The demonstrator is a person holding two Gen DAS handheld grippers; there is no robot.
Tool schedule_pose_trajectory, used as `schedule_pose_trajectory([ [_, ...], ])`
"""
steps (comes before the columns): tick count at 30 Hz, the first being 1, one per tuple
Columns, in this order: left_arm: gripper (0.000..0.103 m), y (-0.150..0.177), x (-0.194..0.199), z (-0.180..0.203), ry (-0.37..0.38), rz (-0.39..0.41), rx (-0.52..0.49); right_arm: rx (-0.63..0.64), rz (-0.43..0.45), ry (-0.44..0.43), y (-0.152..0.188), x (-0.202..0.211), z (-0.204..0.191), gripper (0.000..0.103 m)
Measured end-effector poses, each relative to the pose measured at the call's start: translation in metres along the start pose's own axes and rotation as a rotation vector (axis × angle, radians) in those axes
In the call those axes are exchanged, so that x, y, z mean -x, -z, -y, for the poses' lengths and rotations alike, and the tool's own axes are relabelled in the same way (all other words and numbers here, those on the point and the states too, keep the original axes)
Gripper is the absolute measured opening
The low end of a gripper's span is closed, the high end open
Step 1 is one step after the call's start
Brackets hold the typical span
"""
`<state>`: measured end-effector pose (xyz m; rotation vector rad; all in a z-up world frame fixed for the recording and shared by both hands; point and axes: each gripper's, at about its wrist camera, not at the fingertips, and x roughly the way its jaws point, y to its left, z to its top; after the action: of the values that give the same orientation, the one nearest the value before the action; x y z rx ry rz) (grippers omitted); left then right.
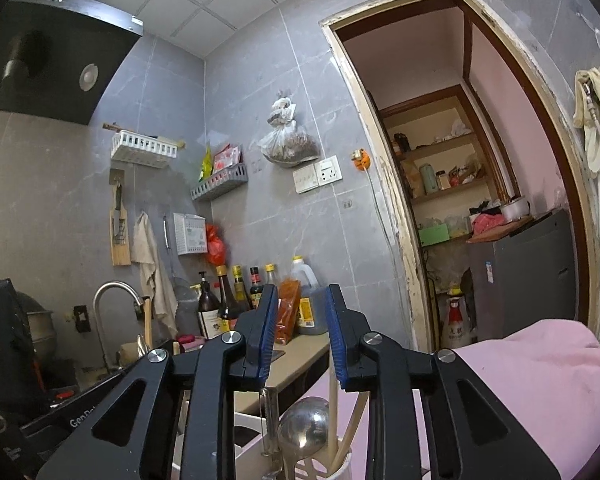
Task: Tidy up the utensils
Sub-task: 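Open both tools over the holder, releasing the chopsticks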
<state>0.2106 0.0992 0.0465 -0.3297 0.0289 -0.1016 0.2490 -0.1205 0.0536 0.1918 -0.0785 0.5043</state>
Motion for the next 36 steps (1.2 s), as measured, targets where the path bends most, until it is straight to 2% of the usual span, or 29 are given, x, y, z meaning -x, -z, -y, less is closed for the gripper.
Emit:
schedule_pose_trajectory([
  [3,0.037,-0.001,0.002,0.002,-0.003,0.004,-0.008,0.007,0.009,0.009,-0.001,0.001,-0.001,0.026],
  [7,0.040,-0.009,0.002,0.008,-0.031,-0.017,-0.018,0.004,0.020,0.039,-0.008,0.006,0.002,0.037],
  [9,0.042,-0.014,0.007,0.012,-0.038,-0.003,-0.038,0.004,0.033,0.047,-0.013,0.013,0.005,0.044],
  [11,0.058,-0.018,0.014,0.017,-0.039,0.027,-0.057,0.017,0.031,0.058,-0.018,0.017,0.007,0.049],
  [13,0.064,-0.023,0.022,0.021,-0.020,0.045,-0.053,0.024,0.030,0.075,-0.023,0.025,0.010,0.051],
  [15,0.064,-0.026,0.027,0.026,-0.005,0.044,-0.051,0.030,0.023,0.091,-0.028,0.033,0.014,0.057],
  [17,0.069,-0.027,0.031,0.032,-0.004,0.031,-0.054,0.034,0.012,0.099,-0.032,0.042,0.018,0.074],
  [18,0.071,-0.028,0.033,0.034,-0.001,0.024,-0.052,0.038,0.009,0.103,-0.034,0.049,0.021,0.075],
  [21,0.082,-0.027,0.039,0.041,0.022,-0.001,-0.041,0.068,-0.008,0.129,-0.039,0.066,0.026,0.083],
  [25,0.096,-0.020,0.050,0.054,0.043,-0.036,-0.045,0.076,-0.033,0.158,-0.046,0.092,0.037,0.102],
  [29,0.098,-0.007,0.056,0.069,0.082,-0.099,-0.066,0.095,-0.080,0.181,-0.049,0.112,0.046,0.103],
  [36,0.098,0.018,0.055,0.092,0.144,-0.223,-0.125,0.167,-0.233,0.258,-0.036,0.134,0.062,0.103],
])
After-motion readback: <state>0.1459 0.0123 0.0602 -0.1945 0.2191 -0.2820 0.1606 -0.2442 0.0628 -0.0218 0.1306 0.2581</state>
